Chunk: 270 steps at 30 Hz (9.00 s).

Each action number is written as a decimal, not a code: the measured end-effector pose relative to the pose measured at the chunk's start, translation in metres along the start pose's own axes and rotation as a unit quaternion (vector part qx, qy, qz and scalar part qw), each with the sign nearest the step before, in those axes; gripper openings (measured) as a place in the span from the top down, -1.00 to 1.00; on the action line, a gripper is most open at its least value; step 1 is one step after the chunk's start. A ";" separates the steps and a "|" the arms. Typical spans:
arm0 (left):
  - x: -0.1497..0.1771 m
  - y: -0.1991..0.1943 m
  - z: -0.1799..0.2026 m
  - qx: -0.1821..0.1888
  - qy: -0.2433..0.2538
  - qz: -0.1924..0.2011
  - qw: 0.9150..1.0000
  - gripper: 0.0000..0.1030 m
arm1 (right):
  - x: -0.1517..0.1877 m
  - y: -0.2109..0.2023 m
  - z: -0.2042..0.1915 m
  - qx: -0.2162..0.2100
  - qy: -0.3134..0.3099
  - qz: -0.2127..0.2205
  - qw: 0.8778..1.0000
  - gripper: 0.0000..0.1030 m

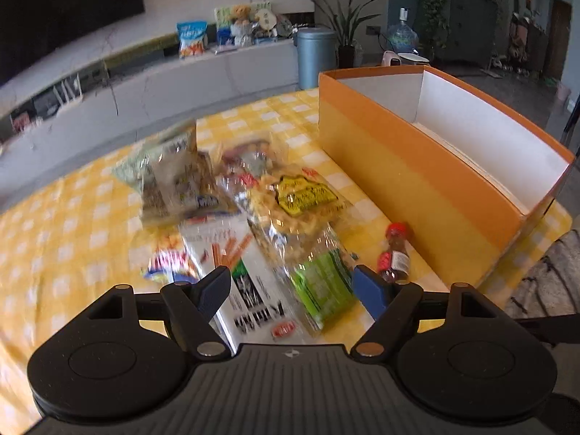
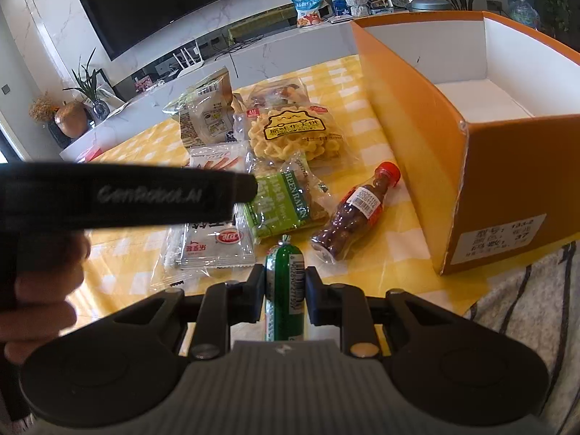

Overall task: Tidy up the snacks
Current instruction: 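Grasp the green raisin bag with the left gripper while the right holds the sausage, then carry both items over the orange box while the left gripper releases the raisin bag inside, then lower the green sausage into the orange box and open the right gripper, then reach the right gripper to the brown bottle with red cap and grasp it, then lift the brown bottle with the right gripper while the left grasps the white breadstick bag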

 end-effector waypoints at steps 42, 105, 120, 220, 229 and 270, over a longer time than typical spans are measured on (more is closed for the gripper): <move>0.012 -0.037 0.007 -0.017 0.092 0.013 0.996 -0.28 | -0.001 0.011 -0.008 0.007 -0.018 -0.014 1.000 0.59; -0.068 -0.069 -0.022 0.130 -0.147 0.140 0.971 0.02 | -0.056 -0.105 0.025 -0.083 0.033 0.161 0.983 0.59; -0.089 0.004 0.061 0.271 -0.172 0.104 0.941 0.02 | -0.057 -0.149 0.155 -0.008 0.203 0.271 0.941 0.58; 0.063 -0.049 -0.116 -0.015 -0.257 -0.006 0.966 -0.71 | -0.040 -0.019 -0.035 0.133 0.033 0.135 0.981 -0.77; 0.069 -0.039 -0.113 -0.015 -0.249 -0.020 0.968 -0.71 | -0.023 0.026 -0.029 0.181 0.022 0.062 0.981 0.18; 0.064 -0.040 -0.097 0.008 -0.251 -0.020 0.968 -0.71 | -0.025 0.070 -0.032 0.194 -0.033 -0.021 0.980 0.34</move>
Point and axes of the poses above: each gripper's, at about its wrist camera, not at the fingertips, and y roughly the way its jaws point, z to its right, x to its underside, the point moved 2 cm from there along y, roughly the way its jaws point
